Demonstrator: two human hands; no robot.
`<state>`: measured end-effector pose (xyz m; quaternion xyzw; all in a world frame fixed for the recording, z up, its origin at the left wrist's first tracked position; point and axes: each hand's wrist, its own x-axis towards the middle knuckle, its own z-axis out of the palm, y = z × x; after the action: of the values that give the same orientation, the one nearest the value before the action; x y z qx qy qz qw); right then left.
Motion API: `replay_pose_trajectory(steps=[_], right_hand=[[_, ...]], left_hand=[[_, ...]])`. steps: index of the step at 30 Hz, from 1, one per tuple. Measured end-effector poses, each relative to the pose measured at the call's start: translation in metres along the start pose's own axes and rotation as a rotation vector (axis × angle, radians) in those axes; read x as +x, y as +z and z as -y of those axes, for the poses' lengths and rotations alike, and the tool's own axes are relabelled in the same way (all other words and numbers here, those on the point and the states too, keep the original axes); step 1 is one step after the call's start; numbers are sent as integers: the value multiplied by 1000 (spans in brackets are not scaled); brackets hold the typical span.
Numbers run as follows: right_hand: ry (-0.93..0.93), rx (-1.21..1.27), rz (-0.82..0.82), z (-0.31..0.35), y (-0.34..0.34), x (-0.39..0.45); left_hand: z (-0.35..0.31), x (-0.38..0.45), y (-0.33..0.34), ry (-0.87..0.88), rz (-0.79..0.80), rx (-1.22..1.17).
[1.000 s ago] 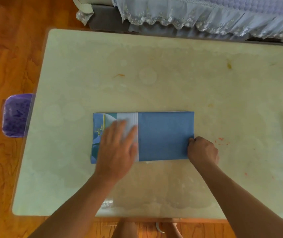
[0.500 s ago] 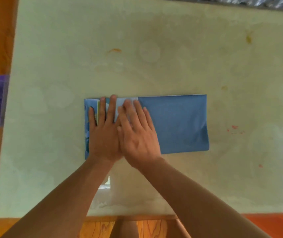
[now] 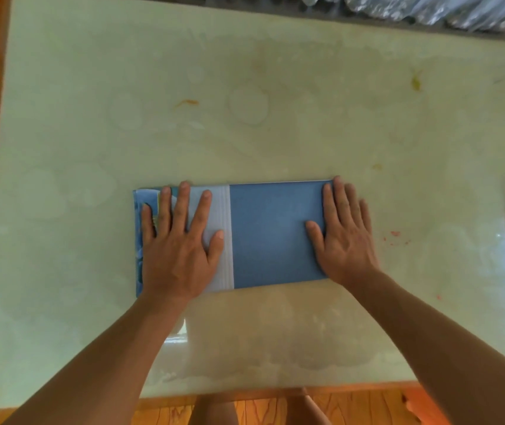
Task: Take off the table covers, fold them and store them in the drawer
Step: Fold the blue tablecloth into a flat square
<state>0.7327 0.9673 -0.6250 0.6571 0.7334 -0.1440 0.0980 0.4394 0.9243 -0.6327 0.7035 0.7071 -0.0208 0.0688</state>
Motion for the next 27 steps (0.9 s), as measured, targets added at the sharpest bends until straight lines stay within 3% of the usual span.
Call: replay_pose_trajectory(steps=[4, 6, 9, 13, 18, 22, 25, 27], right_hand=[[128, -1, -92, 39, -17, -4], [3, 41, -145, 70, -22, -6], [-176, -1, -86, 96, -8, 2], [-145, -22, -34, 91, 7, 8], [-195, 5, -57, 92, 6, 9], [-92, 60, -157, 52, 3, 13], [-23, 39, -110, 28, 3, 12], [-31, 53, -87, 29, 2, 13]], left_hand=[[-2, 0, -2, 2, 13, 17], [-3, 1, -3, 3, 10, 30], [-2, 2, 0, 8, 4, 42], [-11, 2, -7, -6, -34, 55], [-37, 15, -6, 202, -47, -22], [-34, 15, 4, 182, -20, -14], [-33, 15, 2, 167, -7, -42], [-16, 10, 1, 66, 3, -9]])
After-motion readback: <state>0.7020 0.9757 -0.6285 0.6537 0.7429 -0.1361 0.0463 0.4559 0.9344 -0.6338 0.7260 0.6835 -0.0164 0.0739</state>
